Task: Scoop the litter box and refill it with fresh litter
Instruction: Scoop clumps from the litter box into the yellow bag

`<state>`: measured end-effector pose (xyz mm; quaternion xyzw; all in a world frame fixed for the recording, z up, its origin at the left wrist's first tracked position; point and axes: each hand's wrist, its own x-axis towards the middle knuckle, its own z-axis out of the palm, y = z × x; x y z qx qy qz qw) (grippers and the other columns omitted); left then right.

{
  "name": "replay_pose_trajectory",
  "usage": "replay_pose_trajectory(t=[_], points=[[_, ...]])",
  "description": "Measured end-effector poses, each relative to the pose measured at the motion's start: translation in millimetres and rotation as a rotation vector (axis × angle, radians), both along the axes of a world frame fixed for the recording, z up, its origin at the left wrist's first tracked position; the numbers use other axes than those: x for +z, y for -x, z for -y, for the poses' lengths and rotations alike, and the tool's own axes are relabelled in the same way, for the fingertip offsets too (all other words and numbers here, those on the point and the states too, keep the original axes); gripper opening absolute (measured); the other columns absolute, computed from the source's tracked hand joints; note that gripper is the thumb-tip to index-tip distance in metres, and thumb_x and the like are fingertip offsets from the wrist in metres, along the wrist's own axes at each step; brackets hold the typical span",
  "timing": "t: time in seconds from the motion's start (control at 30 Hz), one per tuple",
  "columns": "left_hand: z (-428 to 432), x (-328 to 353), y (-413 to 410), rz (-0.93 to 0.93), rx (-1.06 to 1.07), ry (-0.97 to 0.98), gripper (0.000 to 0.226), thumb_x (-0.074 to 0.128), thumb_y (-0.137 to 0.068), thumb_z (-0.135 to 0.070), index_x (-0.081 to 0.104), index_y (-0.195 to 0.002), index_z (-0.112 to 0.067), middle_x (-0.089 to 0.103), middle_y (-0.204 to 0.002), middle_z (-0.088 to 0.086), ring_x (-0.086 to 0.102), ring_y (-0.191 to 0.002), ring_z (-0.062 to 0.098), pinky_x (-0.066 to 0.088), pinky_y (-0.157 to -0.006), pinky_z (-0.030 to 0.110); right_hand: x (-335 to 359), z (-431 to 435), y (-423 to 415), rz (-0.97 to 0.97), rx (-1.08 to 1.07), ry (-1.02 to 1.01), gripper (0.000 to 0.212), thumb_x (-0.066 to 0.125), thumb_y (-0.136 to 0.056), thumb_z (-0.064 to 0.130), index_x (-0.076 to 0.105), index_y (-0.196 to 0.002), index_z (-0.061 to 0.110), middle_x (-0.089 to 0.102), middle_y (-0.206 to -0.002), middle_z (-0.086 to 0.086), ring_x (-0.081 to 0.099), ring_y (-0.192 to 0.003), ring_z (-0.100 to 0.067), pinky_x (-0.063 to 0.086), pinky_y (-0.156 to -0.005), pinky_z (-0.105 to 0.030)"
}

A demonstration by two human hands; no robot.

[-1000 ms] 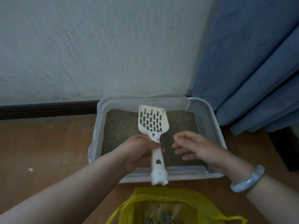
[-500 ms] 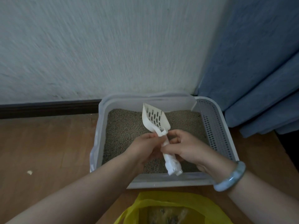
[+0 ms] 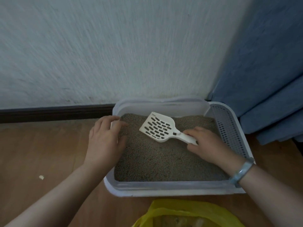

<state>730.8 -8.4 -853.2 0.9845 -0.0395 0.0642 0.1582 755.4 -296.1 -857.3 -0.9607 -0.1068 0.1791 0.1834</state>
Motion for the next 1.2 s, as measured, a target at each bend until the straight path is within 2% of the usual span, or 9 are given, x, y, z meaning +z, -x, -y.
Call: replay_pose_trajectory(t=[0.13, 0.23, 0.47, 0.6, 0.67, 0.73, 0.8, 1.03, 1.2], points=[[4, -4, -3, 0.043, -0.029, 0.033, 0.041, 0.070, -0.076, -0.002, 0.061, -0.116, -0.007, 0.053, -0.125, 0.016, 0.039, -0.119, 0.031, 0.041, -0.094, 0.044, 6, -33, -15, 0.053, 0.159, -0.005, 0.041, 0.054, -0.088, 0.029, 0.051, -0.128, 0.034, 0.053, -0.104, 0.004, 0.053, -0.088, -0.016, 0.048, -0.073, -0.033], [3, -3, -1, 0.027, -0.020, 0.024, 0.046, 0.069, -0.075, -0.001, 0.058, -0.119, -0.006, 0.052, -0.127, 0.017, 0.039, -0.120, 0.032, 0.041, -0.096, 0.045, 3, -59, -16, 0.109, 0.320, 0.076, 0.034, 0.051, -0.088, 0.025, 0.055, -0.121, 0.031, 0.054, -0.099, 0.002, 0.055, -0.086, -0.019, 0.043, -0.064, -0.029], [4, -4, 0, 0.021, -0.013, 0.001, 0.049, 0.068, -0.077, -0.001, 0.055, -0.124, -0.004, 0.052, -0.128, 0.015, 0.040, -0.120, 0.033, 0.040, -0.098, 0.044, 14, 0, -9, 0.009, 0.272, 0.241, 0.033, 0.053, -0.087, 0.021, 0.058, -0.118, 0.031, 0.055, -0.101, 0.004, 0.056, -0.091, -0.018, 0.050, -0.073, -0.033], [6, -3, 0, 0.020, -0.018, -0.024, 0.049, 0.069, -0.075, 0.000, 0.056, -0.122, -0.003, 0.053, -0.126, 0.017, 0.040, -0.119, 0.033, 0.041, -0.097, 0.046, 26, 44, 1, -0.042, 0.287, 0.351, 0.041, 0.050, -0.089, 0.023, 0.051, -0.128, 0.034, 0.053, -0.111, 0.006, 0.054, -0.097, -0.014, 0.045, -0.075, -0.027], [6, -4, 0, 0.022, -0.028, -0.045, 0.049, 0.070, -0.073, 0.001, 0.057, -0.121, -0.001, 0.054, -0.124, 0.019, 0.043, -0.117, 0.036, 0.042, -0.096, 0.047, 31, 54, 9, 0.148, 0.307, 0.367, 0.047, 0.058, -0.086, 0.022, 0.051, -0.130, 0.036, 0.055, -0.112, 0.007, 0.056, -0.097, -0.015, 0.040, -0.067, -0.026], [6, -3, -1, 0.012, -0.030, -0.057, 0.049, 0.070, -0.073, 0.001, 0.057, -0.120, -0.001, 0.054, -0.123, 0.019, 0.043, -0.117, 0.038, 0.041, -0.097, 0.048, 25, 56, 15, 0.387, 0.340, 0.339, 0.053, 0.079, -0.064, 0.012, 0.066, -0.113, 0.029, 0.064, -0.093, 0.004, 0.060, -0.076, -0.019, 0.040, -0.054, -0.027], [6, -3, 0, 0.006, -0.031, -0.073, 0.049, 0.071, -0.073, 0.000, 0.057, -0.121, -0.001, 0.054, -0.123, 0.019, 0.043, -0.118, 0.038, 0.042, -0.096, 0.048, 12, 54, 20, 0.554, 0.363, 0.285, 0.055, 0.084, -0.050, 0.002, 0.072, -0.100, 0.022, 0.064, -0.081, 0.000, 0.058, -0.064, -0.021, 0.041, -0.049, -0.029], [7, -1, 1, -0.013, -0.020, -0.091, 0.049, 0.071, -0.074, -0.002, 0.057, -0.121, -0.001, 0.055, -0.123, 0.019, 0.045, -0.118, 0.039, 0.044, -0.093, 0.049, -1, 62, 36, 0.777, 0.459, 0.276, 0.035, 0.045, -0.080, 0.004, 0.068, -0.104, 0.014, 0.066, -0.092, -0.008, 0.058, -0.071, -0.025, 0.042, -0.057, -0.032], [8, -2, 0, -0.020, -0.022, -0.112, 0.049, 0.072, -0.073, -0.002, 0.058, -0.120, 0.000, 0.055, -0.122, 0.020, 0.045, -0.117, 0.040, 0.043, -0.095, 0.050, 6, 72, 44, 0.797, 0.407, 0.270, 0.036, 0.041, -0.082, 0.006, 0.068, -0.103, 0.014, 0.066, -0.092, -0.007, 0.057, -0.070, -0.025, 0.041, -0.055, -0.032]])
